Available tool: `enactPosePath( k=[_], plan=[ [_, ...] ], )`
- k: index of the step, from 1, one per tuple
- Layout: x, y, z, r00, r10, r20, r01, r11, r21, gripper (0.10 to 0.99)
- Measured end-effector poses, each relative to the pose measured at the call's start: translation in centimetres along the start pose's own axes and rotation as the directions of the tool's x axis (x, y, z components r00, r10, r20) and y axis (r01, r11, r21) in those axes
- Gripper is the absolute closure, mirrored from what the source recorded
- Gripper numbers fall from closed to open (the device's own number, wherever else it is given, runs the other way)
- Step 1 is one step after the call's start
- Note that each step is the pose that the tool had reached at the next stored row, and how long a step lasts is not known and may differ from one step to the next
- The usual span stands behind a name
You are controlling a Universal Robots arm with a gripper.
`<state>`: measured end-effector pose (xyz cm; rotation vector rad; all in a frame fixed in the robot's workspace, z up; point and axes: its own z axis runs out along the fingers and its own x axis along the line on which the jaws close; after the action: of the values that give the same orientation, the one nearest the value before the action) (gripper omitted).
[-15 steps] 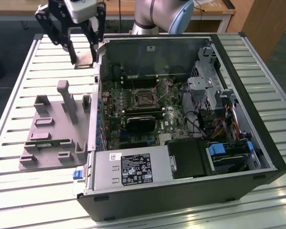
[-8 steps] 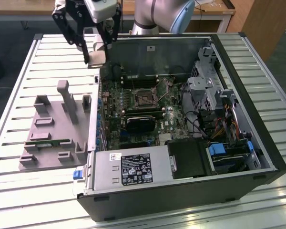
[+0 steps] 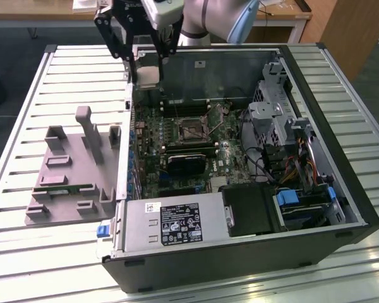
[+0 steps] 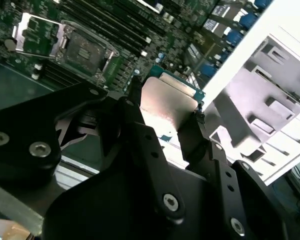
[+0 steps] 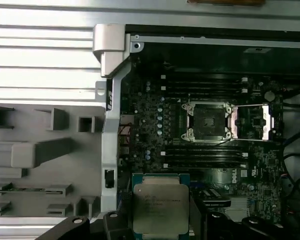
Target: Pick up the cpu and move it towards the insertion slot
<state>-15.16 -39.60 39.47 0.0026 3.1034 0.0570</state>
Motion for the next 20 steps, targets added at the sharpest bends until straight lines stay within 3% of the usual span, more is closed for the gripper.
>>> enactPosePath(
  k=[20],
  plan=[
    [-8.90, 0.01, 0.59, 1.0000, 0.000, -0.0007, 0.000, 1.0000, 0.000, 0.549]
  ],
)
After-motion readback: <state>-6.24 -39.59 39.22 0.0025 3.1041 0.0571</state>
